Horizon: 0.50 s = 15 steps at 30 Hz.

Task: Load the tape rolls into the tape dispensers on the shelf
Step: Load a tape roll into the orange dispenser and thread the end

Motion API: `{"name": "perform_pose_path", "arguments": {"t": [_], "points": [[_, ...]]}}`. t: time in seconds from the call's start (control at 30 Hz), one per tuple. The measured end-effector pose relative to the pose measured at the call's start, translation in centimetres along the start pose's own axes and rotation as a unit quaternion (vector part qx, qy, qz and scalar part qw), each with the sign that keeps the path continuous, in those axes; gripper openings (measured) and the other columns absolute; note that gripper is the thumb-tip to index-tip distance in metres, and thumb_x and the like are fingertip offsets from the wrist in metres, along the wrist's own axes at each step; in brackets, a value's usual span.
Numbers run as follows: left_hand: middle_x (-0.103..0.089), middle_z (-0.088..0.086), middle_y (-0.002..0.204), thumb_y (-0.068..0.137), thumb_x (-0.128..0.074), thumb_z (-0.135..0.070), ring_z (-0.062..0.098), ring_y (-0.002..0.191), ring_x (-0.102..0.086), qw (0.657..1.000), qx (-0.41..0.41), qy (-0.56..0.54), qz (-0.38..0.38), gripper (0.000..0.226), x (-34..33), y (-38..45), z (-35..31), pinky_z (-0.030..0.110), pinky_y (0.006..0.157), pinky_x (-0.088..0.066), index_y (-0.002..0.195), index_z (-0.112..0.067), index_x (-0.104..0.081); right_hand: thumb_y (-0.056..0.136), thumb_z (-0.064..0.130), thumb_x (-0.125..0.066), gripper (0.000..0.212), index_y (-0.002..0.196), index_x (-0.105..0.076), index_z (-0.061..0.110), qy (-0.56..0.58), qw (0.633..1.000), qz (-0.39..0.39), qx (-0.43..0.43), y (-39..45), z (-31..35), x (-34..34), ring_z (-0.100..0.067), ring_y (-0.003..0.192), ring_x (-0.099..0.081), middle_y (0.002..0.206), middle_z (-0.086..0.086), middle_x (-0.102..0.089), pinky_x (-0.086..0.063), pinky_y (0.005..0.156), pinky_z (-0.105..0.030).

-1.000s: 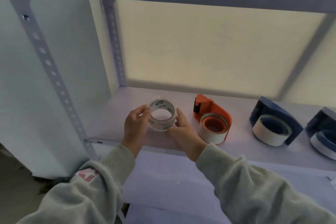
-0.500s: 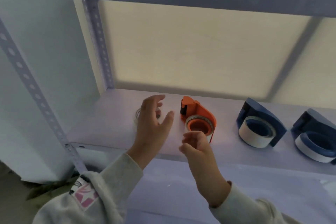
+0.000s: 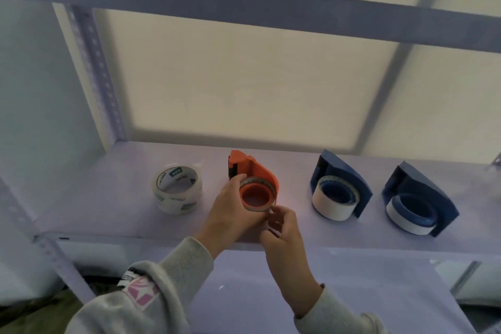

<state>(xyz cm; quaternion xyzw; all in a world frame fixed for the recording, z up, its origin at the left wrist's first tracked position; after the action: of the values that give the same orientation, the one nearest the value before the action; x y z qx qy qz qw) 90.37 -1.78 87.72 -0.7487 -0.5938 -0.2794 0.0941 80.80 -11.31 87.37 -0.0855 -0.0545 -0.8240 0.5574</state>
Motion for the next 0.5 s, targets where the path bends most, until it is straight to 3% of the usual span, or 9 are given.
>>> {"name": "perform_pose_path", "arguments": {"t": [0.13,0.27,0.4,0.5], "points": [[-0.056,-0.006,0.124,0.052,-0.087,-0.047,0.01,0.11,-0.054,1.0,-0.018,0.008,0.004,0.095,0.4,0.2,-0.1,0.022,0.092,-0.046,0.132,-0.026,-0.04,0.086,-0.005,-0.049,0.049,0.116,-0.045,0.032,0.0,1.0,0.007,0.012,0.5,0.1,0.5,-0.005,0.103,-0.056,0.12,-0.002,-0.054,-0.049,0.082,-0.016],[-0.058,-0.009,0.121,0.048,-0.087,-0.05,0.008,0.107,-0.056,0.999,-0.028,0.002,0.029,0.097,0.8,0.2,-0.1,0.027,0.094,-0.05,0.131,-0.027,-0.043,0.085,-0.012,-0.046,0.056,0.099,-0.049,0.042,0.033,0.999,0.029,0.023,1.1,1.0,1.0,-0.001,0.098,-0.057,0.111,0.01,-0.057,-0.05,0.08,-0.013],[-0.059,-0.013,0.119,0.044,-0.086,-0.054,0.003,0.106,-0.058,0.998,-0.025,-0.014,0.064,0.099,1.2,0.2,0.5,0.027,0.093,-0.051,0.13,-0.03,-0.044,0.087,-0.009,-0.044,0.062,0.136,-0.041,0.028,0.071,0.997,0.017,-0.016,2.4,0.2,1.5,-0.008,0.107,-0.059,0.12,0.007,-0.059,-0.051,0.087,-0.021],[-0.059,-0.011,0.12,0.048,-0.087,-0.047,0.003,0.108,-0.057,0.996,-0.026,-0.033,0.082,0.095,1.3,0.0,0.9,0.03,0.095,-0.051,0.13,-0.03,-0.043,0.091,-0.006,-0.041,0.052,0.132,-0.045,0.026,0.071,0.996,0.047,-0.032,2.9,0.1,1.5,-0.008,0.105,-0.058,0.115,0.01,-0.061,-0.051,0.082,-0.017]]}}
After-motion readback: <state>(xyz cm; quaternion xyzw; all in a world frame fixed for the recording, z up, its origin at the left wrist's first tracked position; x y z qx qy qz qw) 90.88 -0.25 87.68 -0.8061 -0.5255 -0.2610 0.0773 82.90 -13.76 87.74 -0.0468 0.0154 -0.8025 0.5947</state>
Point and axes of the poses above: each hand's wrist, its own y-axis towards the middle knuckle, its own x-axis out of the back of the hand, z = x × y, the point moved 5 cm from there along y, towards the middle knuckle
